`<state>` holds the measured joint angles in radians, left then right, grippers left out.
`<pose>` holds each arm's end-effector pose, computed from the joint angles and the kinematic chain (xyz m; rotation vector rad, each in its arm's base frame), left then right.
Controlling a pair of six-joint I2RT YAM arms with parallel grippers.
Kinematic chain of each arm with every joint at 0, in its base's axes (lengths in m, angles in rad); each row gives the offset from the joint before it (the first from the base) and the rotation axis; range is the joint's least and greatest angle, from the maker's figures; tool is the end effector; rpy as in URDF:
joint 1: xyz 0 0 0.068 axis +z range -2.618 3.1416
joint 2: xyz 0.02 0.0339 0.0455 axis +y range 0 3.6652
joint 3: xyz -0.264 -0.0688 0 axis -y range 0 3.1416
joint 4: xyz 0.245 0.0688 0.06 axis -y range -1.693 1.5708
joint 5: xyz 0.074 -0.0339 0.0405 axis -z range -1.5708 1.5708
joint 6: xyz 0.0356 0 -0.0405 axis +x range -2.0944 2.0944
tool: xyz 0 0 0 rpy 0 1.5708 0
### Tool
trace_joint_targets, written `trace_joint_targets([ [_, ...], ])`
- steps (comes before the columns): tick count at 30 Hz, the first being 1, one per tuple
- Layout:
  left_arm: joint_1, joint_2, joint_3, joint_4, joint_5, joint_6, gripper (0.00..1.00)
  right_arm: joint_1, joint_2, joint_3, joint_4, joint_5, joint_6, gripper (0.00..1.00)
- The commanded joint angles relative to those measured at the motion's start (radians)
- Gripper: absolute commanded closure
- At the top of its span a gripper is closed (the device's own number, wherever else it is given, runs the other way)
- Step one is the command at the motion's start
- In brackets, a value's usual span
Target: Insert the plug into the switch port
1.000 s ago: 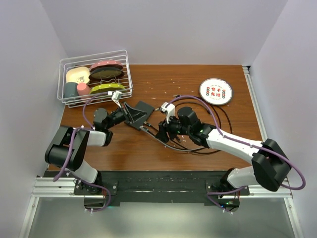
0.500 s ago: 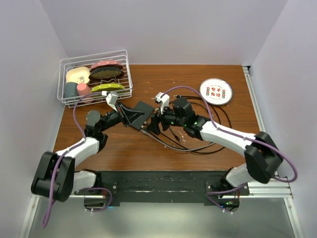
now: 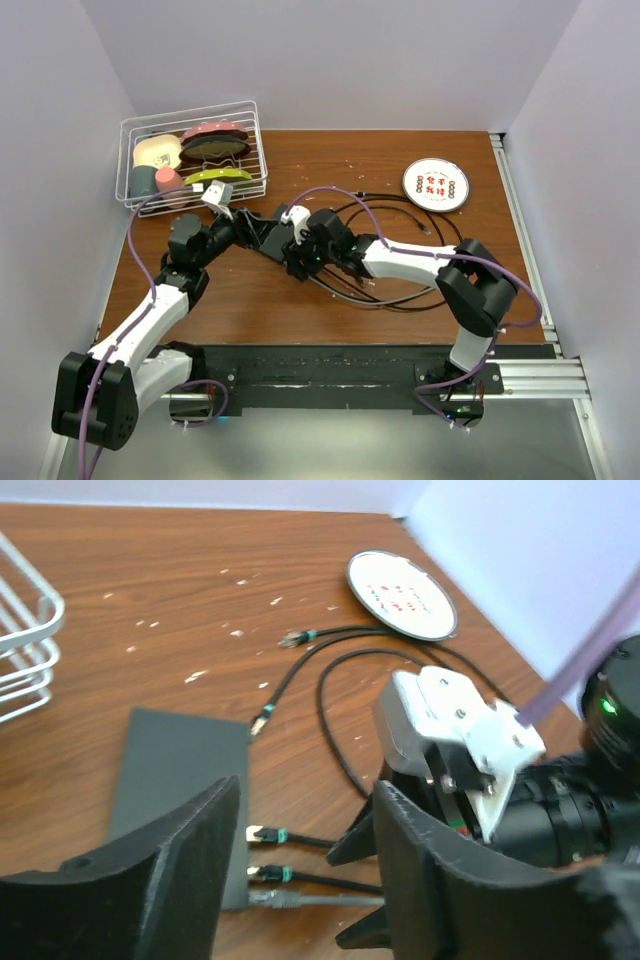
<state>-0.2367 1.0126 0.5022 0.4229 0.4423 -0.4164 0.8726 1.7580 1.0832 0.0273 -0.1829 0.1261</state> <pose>0.2191 -0.0685 0.2608 0.1947 1.7113 -0.8550 0.2424 0.2990 0.2009 -0.9401 2.1118 0.7360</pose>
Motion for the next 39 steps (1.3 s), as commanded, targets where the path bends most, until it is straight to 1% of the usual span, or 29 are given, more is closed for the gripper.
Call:
trace_joint_targets([
  [1,0.000,-0.042,0.042,-0.082,-0.106,0.057,0.31,0.055,0.027,0.066,-0.069,0.158,-0.051,0.41],
  [2,0.000,-0.048,0.039,-0.082,-0.109,0.057,0.29,0.065,0.035,0.069,-0.075,0.181,-0.057,0.42],
  [3,0.000,-0.051,0.039,-0.084,-0.114,0.056,0.27,0.083,0.044,0.070,-0.081,0.206,-0.060,0.44],
  [6,-0.001,-0.058,0.039,-0.093,-0.129,0.054,0.25,0.109,0.066,0.083,-0.105,0.284,-0.069,0.48],
  [9,0.000,-0.063,0.039,-0.096,-0.136,0.057,0.25,0.140,0.078,0.090,-0.122,0.377,-0.071,0.49],
  [11,0.000,-0.065,0.038,-0.101,-0.145,0.059,0.25,0.154,0.093,0.099,-0.139,0.439,-0.080,0.53],
  [12,0.000,-0.066,0.036,-0.099,-0.146,0.059,0.25,0.169,0.100,0.101,-0.144,0.451,-0.086,0.55],
  [16,0.000,-0.077,0.035,-0.102,-0.163,0.059,0.25,0.186,0.155,0.124,-0.177,0.516,-0.089,0.66],
  [17,0.000,-0.078,0.033,-0.104,-0.166,0.059,0.25,0.192,0.164,0.129,-0.184,0.528,-0.091,0.66],
  [19,0.002,-0.086,0.033,-0.110,-0.183,0.060,0.25,0.195,0.185,0.150,-0.213,0.589,-0.074,0.73],
  [20,0.002,-0.088,0.035,-0.113,-0.188,0.062,0.25,0.198,0.196,0.156,-0.220,0.605,-0.071,0.85],
  [22,0.002,-0.098,0.036,-0.121,-0.204,0.062,0.25,0.198,0.189,0.156,-0.224,0.623,-0.066,0.91],
  [23,0.004,-0.103,0.035,-0.124,-0.211,0.062,0.25,0.198,0.167,0.153,-0.221,0.631,-0.063,0.97],
  [25,0.004,-0.115,0.029,-0.124,-0.221,0.064,0.25,0.198,0.137,0.136,-0.207,0.635,-0.054,1.00],
  [30,0.004,-0.141,0.022,-0.125,-0.231,0.064,0.25,0.197,-0.021,0.072,-0.152,0.574,-0.062,1.00],
  [34,0.004,-0.180,0.019,-0.115,-0.194,0.073,0.25,0.174,-0.138,0.037,-0.121,0.465,-0.074,1.00],
  [35,0.004,-0.187,0.016,-0.108,-0.182,0.073,0.24,0.152,-0.158,0.031,-0.121,0.397,-0.078,1.00],
  [37,0.004,-0.213,-0.004,-0.059,-0.122,0.071,0.24,0.128,-0.222,0.009,-0.107,0.317,-0.094,1.00],
  [38,0.004,-0.221,-0.008,-0.046,-0.108,0.071,0.24,0.090,-0.242,-0.005,-0.098,0.201,-0.103,1.00],
  [39,0.004,-0.226,-0.014,-0.026,-0.096,0.065,0.24,0.062,-0.265,-0.038,-0.083,0.128,-0.114,1.00],
])
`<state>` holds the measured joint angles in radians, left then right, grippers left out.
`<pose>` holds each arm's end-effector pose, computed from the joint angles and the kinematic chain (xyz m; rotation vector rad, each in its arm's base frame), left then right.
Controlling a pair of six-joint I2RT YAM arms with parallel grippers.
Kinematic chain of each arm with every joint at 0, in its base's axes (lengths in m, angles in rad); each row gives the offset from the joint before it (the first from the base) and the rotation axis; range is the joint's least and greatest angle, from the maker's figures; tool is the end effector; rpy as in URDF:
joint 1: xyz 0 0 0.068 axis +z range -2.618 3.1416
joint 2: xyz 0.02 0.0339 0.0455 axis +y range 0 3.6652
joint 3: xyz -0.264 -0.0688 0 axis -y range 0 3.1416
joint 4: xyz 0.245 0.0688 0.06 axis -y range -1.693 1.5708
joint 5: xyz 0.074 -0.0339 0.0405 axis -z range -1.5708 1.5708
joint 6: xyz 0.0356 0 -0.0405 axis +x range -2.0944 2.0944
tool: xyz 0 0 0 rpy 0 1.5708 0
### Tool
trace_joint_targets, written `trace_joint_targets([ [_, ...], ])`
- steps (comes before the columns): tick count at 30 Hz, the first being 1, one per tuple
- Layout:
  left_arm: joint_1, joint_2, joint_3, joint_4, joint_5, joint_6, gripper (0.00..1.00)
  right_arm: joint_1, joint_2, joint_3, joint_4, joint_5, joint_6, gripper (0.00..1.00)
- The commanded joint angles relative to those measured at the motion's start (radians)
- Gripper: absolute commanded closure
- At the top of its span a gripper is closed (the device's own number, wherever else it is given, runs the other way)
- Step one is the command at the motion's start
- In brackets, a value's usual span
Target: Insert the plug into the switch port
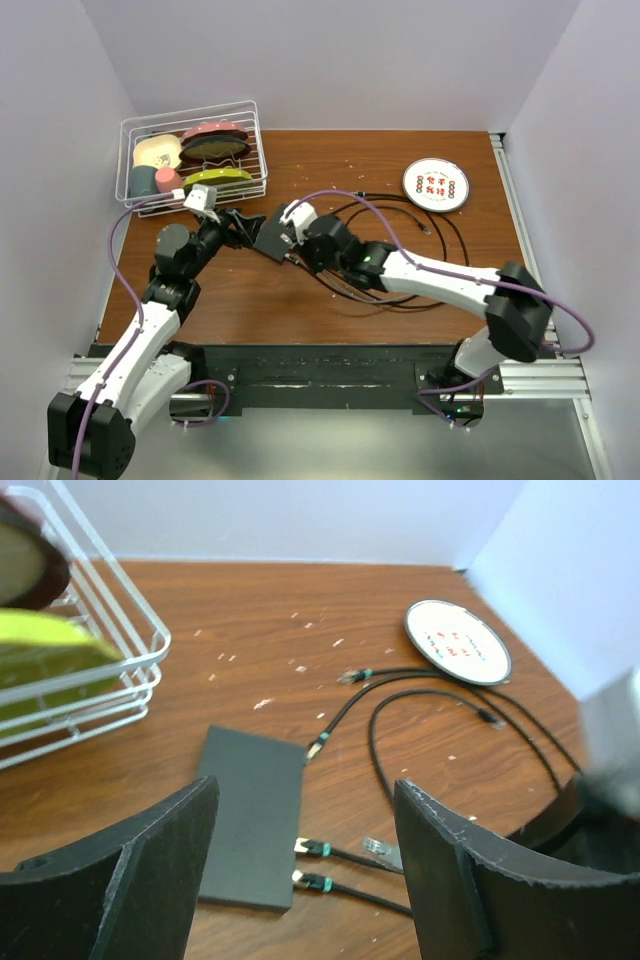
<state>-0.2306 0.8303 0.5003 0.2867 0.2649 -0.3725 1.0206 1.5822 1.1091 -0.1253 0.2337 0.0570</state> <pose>0.1939 -0.0551 0.2810 0.0926 1.6527 -0.6759 0.1943 0.3010 0.2581 -0.8862 1.9853 0.3698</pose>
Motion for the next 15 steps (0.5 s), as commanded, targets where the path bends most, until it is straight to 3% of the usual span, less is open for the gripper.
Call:
trace_joint_targets([
  [1,-0.001,-0.052,-0.016,0.123,0.109,0.020,0.24,-0.114,-0.131,-0.083,0.103,-0.350,-0.045,1.00],
  [3,-0.003,-0.060,-0.034,0.185,0.157,0.001,0.25,-0.217,-0.178,-0.138,0.151,-0.576,-0.046,1.00],
  [6,-0.003,-0.062,-0.058,0.294,0.305,-0.028,0.25,-0.309,-0.269,-0.205,0.226,-0.796,-0.036,1.00],
  [12,-0.003,-0.039,-0.091,0.497,0.518,-0.097,0.25,-0.338,-0.333,-0.215,0.239,-1.120,-0.052,1.00],
  [15,-0.004,-0.008,-0.085,0.554,0.588,-0.126,0.24,-0.338,-0.332,-0.209,0.237,-1.177,-0.046,1.00],
])
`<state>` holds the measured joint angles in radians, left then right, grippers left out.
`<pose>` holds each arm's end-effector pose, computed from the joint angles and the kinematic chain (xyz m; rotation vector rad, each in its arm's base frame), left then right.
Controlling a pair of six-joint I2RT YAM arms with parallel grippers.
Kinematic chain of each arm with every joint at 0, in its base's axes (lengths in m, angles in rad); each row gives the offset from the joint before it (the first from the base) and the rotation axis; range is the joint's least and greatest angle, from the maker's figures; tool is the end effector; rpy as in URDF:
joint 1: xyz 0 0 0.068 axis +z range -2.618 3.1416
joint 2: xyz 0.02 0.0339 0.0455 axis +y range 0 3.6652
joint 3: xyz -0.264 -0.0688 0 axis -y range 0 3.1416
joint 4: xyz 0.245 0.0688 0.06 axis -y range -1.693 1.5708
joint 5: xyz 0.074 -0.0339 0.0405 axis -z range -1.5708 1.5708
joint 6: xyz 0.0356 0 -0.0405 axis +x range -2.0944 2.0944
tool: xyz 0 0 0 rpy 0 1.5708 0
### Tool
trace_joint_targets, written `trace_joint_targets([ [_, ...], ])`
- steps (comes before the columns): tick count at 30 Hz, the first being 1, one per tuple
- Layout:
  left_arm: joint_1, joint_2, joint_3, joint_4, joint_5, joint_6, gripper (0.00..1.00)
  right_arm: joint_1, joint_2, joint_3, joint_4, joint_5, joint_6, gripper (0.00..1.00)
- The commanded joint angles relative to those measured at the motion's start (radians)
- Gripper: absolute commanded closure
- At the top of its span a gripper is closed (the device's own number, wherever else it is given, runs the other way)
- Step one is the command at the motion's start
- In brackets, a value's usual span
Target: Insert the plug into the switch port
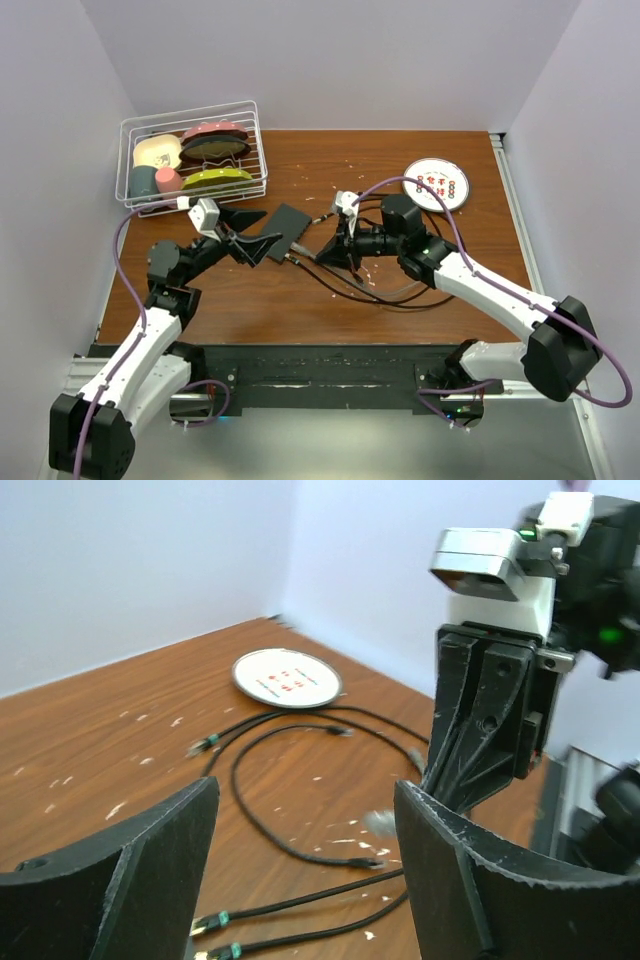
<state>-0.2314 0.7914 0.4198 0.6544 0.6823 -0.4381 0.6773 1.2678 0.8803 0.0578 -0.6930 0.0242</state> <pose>0.1721 -0.0636 0.2966 0.4728 1.3435 -0.9952 0.2091 0.1974 0.2956 -1.0847 1.6589 1.1221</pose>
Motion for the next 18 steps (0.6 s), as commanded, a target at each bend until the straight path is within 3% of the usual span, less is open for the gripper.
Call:
trace_joint_targets([
  [1,-0.003,0.038,-0.007,0.207,0.186,-0.086,0.24,0.004,-0.013,0.023,0.048,-0.264,-0.015,1.00],
  [4,-0.011,0.075,-0.013,0.293,0.249,-0.131,0.24,0.004,-0.007,0.031,0.036,-0.296,-0.015,1.00],
  [9,-0.048,0.114,0.007,0.303,0.322,-0.125,0.25,0.004,-0.025,0.029,0.063,-0.296,0.010,1.00],
  [18,-0.128,0.155,0.056,0.200,0.365,-0.038,0.34,0.004,-0.045,0.029,0.079,-0.243,0.031,1.00],
])
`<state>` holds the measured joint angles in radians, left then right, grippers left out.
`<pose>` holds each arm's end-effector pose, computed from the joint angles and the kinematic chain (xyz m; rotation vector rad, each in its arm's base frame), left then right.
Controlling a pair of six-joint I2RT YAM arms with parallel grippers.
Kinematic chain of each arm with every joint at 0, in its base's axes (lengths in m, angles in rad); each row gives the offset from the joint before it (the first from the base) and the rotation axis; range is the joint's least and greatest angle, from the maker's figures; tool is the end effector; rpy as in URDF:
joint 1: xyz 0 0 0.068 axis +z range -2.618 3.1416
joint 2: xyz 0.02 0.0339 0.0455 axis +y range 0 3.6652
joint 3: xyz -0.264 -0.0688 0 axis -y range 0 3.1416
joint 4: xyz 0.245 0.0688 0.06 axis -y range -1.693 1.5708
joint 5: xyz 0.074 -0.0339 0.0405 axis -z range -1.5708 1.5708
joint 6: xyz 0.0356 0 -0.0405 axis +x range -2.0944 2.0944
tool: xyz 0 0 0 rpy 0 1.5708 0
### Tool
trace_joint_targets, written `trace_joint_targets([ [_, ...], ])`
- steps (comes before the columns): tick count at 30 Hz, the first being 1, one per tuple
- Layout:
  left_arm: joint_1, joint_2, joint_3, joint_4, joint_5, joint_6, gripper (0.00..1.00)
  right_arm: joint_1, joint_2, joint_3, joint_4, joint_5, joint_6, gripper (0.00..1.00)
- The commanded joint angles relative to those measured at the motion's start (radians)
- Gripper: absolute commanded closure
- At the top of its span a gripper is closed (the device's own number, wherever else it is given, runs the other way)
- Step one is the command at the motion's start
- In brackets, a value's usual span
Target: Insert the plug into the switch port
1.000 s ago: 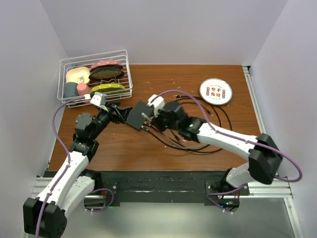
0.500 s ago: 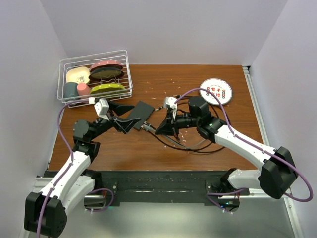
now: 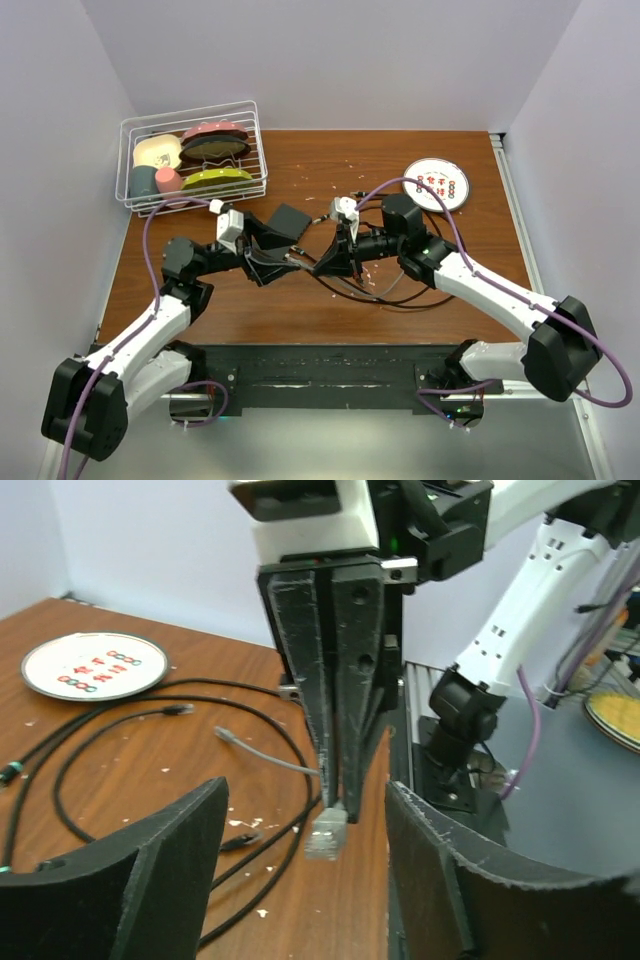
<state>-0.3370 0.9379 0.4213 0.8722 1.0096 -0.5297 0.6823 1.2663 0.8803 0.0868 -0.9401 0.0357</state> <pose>0.1728 -0.0925 0.2899 0.8266 1.2751 -1.3151 0.2001 0.1996 0.3007 -1.2404 1.5276 1.3541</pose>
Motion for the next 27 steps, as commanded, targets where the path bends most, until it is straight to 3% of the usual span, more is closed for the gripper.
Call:
trace_joint_targets([
  [1,-0.023,0.010,0.057,-0.028,0.035,0.059,0.35,-0.001,-0.047,0.028,0.053,0.010,0.021,1.00],
  [8,-0.028,0.022,0.073,-0.108,-0.005,0.099,0.46,-0.001,-0.068,0.025,0.060,0.024,0.033,1.00],
  [11,-0.028,0.028,0.080,-0.108,0.003,0.099,0.58,0.000,-0.067,0.029,0.054,0.024,0.030,1.00],
  [14,-0.028,0.032,0.085,-0.089,0.017,0.079,0.76,-0.001,-0.061,0.026,0.060,0.027,0.035,1.00],
  [15,-0.028,0.032,0.083,-0.076,0.020,0.060,0.88,0.000,-0.058,0.026,0.064,0.027,0.036,1.00],
  [17,-0.028,0.032,0.082,-0.064,0.021,0.054,1.00,-0.001,-0.053,0.028,0.064,0.043,0.044,1.00],
  [19,-0.028,0.030,0.080,-0.065,0.023,0.053,1.00,-0.001,-0.059,0.032,0.059,0.073,0.049,0.98],
  [21,-0.030,0.030,0.080,-0.067,0.020,0.054,1.00,-0.001,-0.079,0.032,0.054,0.153,0.058,0.82],
  [22,-0.030,0.030,0.082,-0.070,0.017,0.054,1.00,-0.001,-0.088,0.034,0.054,0.176,0.059,0.66],
  [27,-0.033,0.038,0.083,-0.073,0.014,0.054,1.00,0.002,-0.110,0.040,0.062,0.262,0.061,0.38],
])
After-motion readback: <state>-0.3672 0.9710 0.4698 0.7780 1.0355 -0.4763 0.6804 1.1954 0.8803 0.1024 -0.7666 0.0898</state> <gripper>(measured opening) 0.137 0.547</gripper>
